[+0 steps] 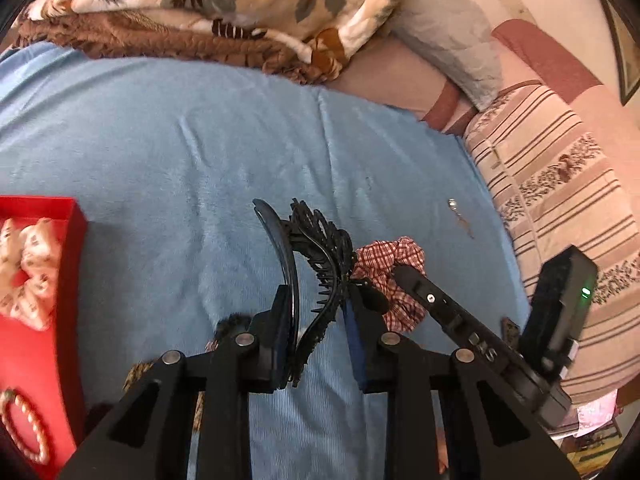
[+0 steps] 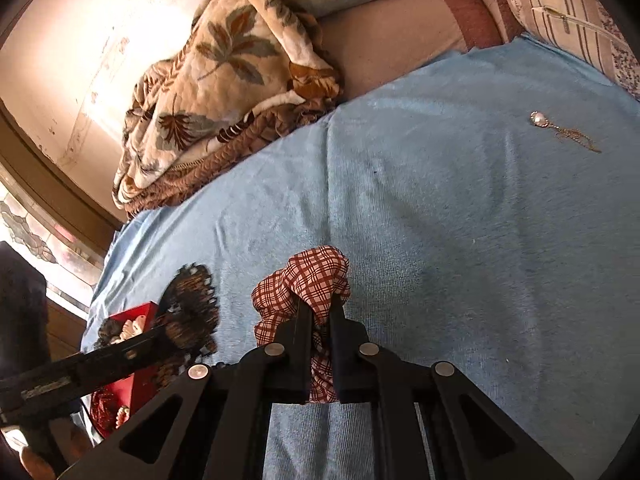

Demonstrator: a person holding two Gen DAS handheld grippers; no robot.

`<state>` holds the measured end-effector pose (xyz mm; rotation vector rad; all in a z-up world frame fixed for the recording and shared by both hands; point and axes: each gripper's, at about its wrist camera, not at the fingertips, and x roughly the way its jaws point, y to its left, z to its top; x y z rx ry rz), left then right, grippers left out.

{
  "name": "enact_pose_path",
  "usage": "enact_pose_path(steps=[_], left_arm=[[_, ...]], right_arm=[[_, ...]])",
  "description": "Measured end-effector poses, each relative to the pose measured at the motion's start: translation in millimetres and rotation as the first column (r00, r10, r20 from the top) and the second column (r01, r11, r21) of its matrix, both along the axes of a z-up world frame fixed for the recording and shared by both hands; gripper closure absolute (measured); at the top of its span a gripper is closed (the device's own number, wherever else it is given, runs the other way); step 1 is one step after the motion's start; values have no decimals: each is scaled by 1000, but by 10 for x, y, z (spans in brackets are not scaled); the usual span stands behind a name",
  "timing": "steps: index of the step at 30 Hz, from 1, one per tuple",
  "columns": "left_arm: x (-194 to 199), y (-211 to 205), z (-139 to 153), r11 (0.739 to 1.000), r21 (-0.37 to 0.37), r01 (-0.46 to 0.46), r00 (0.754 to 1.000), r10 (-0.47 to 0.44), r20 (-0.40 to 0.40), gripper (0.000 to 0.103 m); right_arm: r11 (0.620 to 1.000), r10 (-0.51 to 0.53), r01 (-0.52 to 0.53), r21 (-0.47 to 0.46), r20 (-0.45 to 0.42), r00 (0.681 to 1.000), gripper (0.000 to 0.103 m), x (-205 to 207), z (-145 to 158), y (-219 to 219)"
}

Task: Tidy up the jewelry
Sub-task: 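Carry the claw clip and plaid scrunchie over the red tray with both tools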

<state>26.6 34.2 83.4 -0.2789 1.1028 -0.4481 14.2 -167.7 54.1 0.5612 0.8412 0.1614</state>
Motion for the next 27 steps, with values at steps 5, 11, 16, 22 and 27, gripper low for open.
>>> enact_pose_path(steps=[5,11,16,22,27], left_arm=[[-328,249,218,1000,-8,-22,999,23,47,78],[-717,597,369,997,31,-64,993,61,105,78],[-1030,1042,442,992,18,-124,985,121,124,78],[-1340,1646,510,978,34,-206,967,198,161,78],[-1529,2127,503,962,28,-270,947,261,186,78]], right_arm=[[1000,-14,14,13,15,1000,95,-146,76,7],[999,-18,17,34,22,1000,95,-338,116,95],[999,-8,7,50,14,1000,95,-627,80,222],[1000,17,-17,19,-6,1000,95,-977,-21,456],[999,45,-45,-19,-11,999,95,-1221,-42,664]])
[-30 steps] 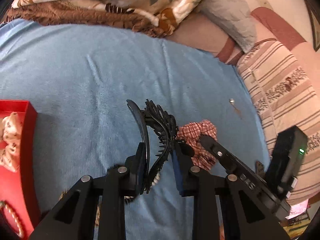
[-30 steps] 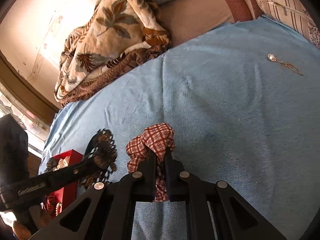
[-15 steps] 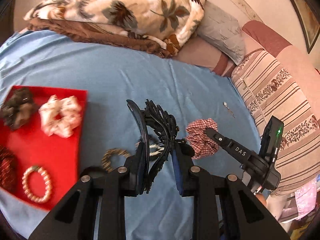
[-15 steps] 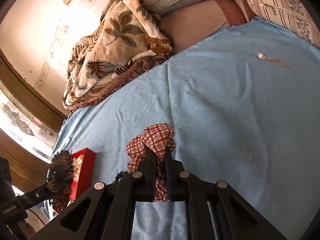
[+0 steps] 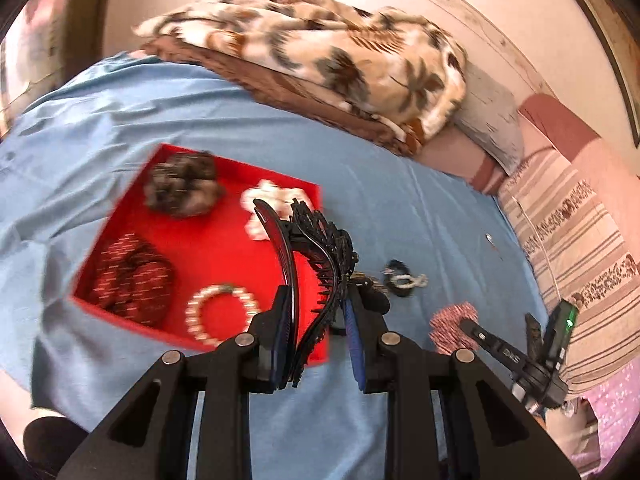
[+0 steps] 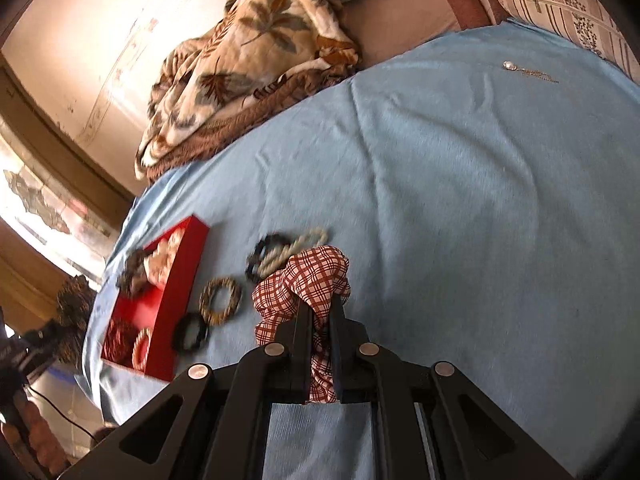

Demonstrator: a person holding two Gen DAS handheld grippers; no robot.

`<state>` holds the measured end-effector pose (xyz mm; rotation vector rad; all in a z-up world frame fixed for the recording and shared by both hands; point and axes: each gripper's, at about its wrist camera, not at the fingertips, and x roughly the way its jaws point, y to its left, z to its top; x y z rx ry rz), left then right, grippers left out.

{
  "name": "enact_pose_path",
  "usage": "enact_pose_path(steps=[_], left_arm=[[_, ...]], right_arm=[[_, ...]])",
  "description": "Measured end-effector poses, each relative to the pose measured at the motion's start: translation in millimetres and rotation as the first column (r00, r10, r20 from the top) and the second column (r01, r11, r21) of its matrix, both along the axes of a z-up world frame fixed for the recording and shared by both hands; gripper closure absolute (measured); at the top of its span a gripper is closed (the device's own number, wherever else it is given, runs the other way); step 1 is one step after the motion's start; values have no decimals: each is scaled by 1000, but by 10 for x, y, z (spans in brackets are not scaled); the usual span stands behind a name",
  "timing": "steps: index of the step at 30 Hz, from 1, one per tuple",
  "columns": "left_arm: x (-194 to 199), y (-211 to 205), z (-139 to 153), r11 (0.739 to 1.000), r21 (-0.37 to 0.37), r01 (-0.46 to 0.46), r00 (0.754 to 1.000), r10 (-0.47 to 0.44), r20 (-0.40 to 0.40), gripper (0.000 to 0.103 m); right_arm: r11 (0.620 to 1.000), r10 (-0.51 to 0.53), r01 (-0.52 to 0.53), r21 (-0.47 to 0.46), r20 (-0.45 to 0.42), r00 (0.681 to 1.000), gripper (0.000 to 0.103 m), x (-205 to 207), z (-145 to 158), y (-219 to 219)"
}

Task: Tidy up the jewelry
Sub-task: 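Carry the claw clip and plaid scrunchie over the red tray with both tools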

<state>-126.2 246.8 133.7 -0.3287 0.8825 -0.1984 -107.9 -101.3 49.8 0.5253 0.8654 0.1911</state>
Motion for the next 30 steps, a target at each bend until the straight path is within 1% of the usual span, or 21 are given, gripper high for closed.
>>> enact_pose_path(steps=[3,7,14,19,22,26,29,30], left_arm=[[-53,223,-40,1000,-13,-26,1000,26,2,78],[-3,465,-135,998,-30,-57,998,56,-8,78],[301,734,-364,992,-106,-72,997,67,-46,78],[531,846,-467,989,-138,-62,997,55,-50,78],[605,897,-502,985,-168,-41,999,35,-38,78],[656,973,-584,979,-204,-25,1000,21,-21,78],[713,1072,-714,969,-243,-29,999,18,-48,78],[735,1103,-772,962,-270,-30,998,13,-65,78]], right_arm=[[999,21,-20,-29,9,1000,95,-117,61,129],[996,66,-65,-60,22,998,95,-197,188,346],[977,188,-183,-109,38,982,95,-150,425,889],[955,270,-262,-140,40,962,95,-11,527,1349],[942,308,-300,-148,34,951,95,116,558,1593],[923,348,-338,-182,23,937,95,330,574,1955],[906,373,-360,-223,17,928,95,487,576,2205],[902,378,-365,-230,12,926,95,550,565,2280]])
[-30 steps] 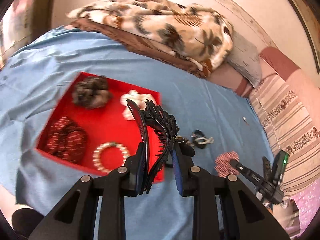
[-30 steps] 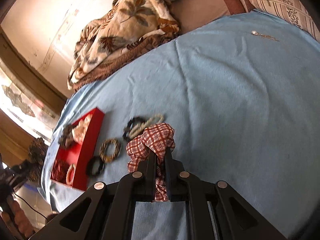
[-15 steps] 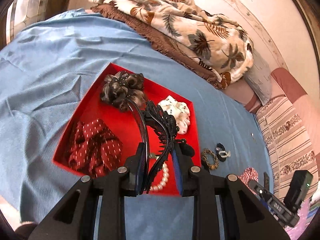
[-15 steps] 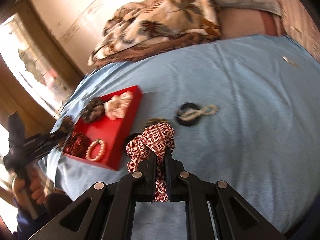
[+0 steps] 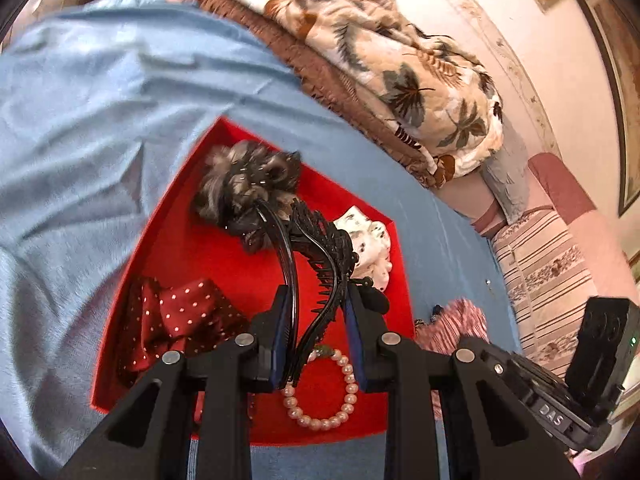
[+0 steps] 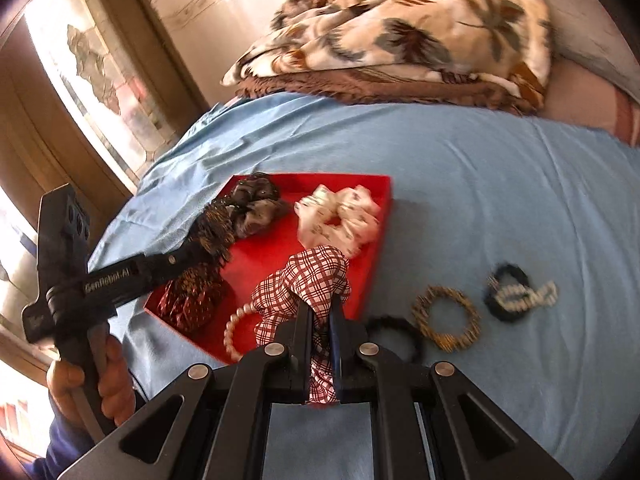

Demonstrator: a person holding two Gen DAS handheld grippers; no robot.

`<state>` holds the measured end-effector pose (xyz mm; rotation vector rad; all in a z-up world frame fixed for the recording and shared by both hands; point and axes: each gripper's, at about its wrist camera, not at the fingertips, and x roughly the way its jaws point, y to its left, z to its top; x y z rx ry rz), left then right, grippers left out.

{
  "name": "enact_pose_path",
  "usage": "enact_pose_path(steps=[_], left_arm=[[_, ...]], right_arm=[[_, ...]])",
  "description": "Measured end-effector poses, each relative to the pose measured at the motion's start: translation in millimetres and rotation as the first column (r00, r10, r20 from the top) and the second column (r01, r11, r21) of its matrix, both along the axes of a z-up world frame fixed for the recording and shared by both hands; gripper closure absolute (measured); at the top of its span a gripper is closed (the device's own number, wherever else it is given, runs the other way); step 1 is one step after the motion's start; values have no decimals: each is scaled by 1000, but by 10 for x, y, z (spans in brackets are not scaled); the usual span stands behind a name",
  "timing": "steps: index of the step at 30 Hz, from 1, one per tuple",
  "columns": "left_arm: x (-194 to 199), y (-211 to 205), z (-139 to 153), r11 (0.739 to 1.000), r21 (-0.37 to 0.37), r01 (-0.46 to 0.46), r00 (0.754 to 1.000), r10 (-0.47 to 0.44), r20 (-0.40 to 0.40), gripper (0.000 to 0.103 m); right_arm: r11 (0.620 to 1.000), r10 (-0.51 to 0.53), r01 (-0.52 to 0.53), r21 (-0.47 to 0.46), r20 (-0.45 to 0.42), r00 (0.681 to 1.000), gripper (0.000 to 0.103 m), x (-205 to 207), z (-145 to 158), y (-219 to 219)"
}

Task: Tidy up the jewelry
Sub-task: 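Carry the claw clip and plaid scrunchie over the red tray with both tools, then lower the claw clip and plaid scrunchie into the tray and open both tools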

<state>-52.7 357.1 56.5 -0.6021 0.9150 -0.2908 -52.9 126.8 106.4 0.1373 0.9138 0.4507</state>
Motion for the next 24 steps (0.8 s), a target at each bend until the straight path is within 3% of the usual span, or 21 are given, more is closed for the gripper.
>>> enact_pose_path(steps=[5,15,24], left_arm=[[37,33,-64,1000,-30,-1,1000,1,-9,78],[66,89,-122,996,57,-67,997,69,-35,78],[72,142,-127,993,70,-96,994,98,-37,77]], right_arm=[[998,1,-1,-59,-8,1000,95,280,-103,263],[996,-11,3,-91,-81,997,95,498,-368,446],[994,-8,-2,-105,-101,995,93,536,-473,518]])
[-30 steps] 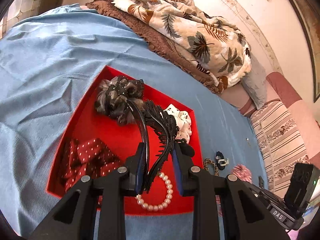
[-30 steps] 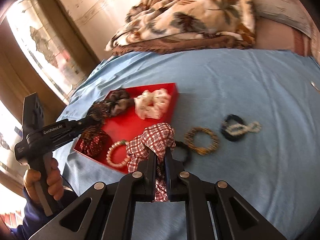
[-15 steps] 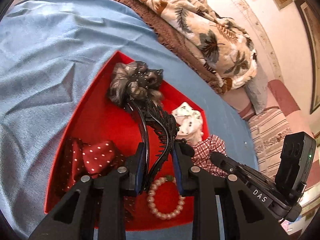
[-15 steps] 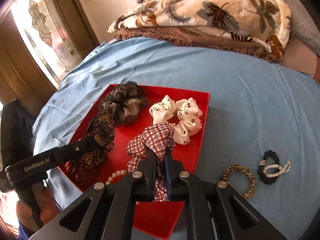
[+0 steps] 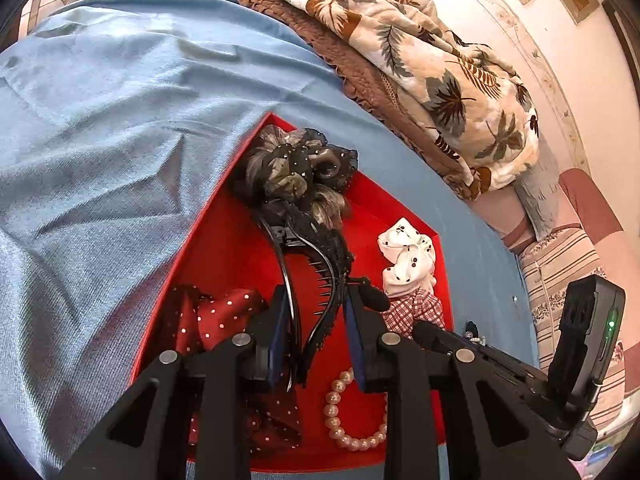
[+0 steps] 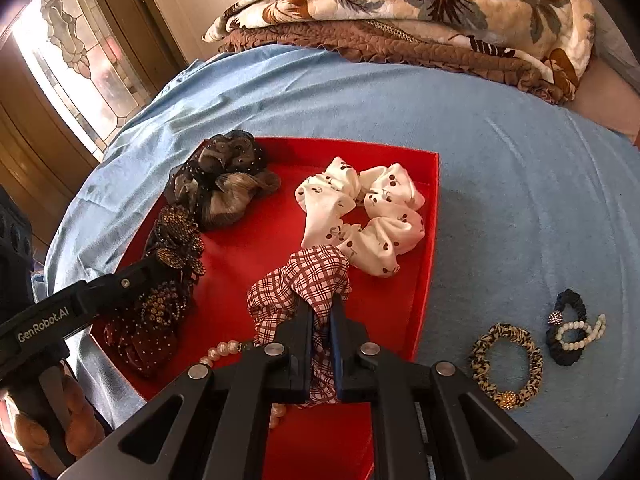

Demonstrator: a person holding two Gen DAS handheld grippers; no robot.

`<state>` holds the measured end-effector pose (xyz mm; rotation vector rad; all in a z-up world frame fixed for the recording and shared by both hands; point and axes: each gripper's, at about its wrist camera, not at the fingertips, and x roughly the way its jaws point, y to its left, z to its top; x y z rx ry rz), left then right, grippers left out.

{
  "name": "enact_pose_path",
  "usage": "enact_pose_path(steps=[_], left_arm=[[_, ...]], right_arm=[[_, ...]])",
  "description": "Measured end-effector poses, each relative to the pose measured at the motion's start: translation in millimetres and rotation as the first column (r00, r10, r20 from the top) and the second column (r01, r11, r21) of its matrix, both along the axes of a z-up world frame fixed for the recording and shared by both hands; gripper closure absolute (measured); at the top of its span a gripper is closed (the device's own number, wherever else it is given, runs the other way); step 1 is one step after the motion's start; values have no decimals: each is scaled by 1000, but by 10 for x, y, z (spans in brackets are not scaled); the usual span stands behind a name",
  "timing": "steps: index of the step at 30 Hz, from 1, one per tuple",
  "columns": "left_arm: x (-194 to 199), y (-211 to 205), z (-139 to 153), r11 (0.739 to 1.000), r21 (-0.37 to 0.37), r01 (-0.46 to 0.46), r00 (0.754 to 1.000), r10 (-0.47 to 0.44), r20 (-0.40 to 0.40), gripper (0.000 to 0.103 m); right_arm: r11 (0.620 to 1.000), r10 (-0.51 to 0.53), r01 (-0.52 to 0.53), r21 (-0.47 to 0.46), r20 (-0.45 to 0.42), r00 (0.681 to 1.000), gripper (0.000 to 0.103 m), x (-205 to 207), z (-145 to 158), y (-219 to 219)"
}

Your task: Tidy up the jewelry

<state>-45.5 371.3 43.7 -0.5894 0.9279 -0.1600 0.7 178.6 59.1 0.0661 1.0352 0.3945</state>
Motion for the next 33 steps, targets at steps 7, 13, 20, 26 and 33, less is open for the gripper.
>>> enact_pose_path(steps=[7,13,20,26,33], left_arm=[[-43,-9,77,1000,-25,4,999,-3,44,60],[-80,-7,125,999,-35,8,997,-6,76,54],[-152,-46,176,999,37,-7,995,4,97,45],[-249,-134,206,993,118,-23,994,11,107,42],[-409,-287,283,976,209,-56,989,26,144,42]], right_arm=[[1000,5,-5,-7,4,1000,92,12,-11,30],[1000,18,-17,-14,36,999,81,-25,86,36],[1000,20,-20,5,68,997,70,-104,235,-13],[1000,16,-19,21,121,992,61,-328,433,-245],[997,-66,72,-34,167,984,50,-646,498,-1007]])
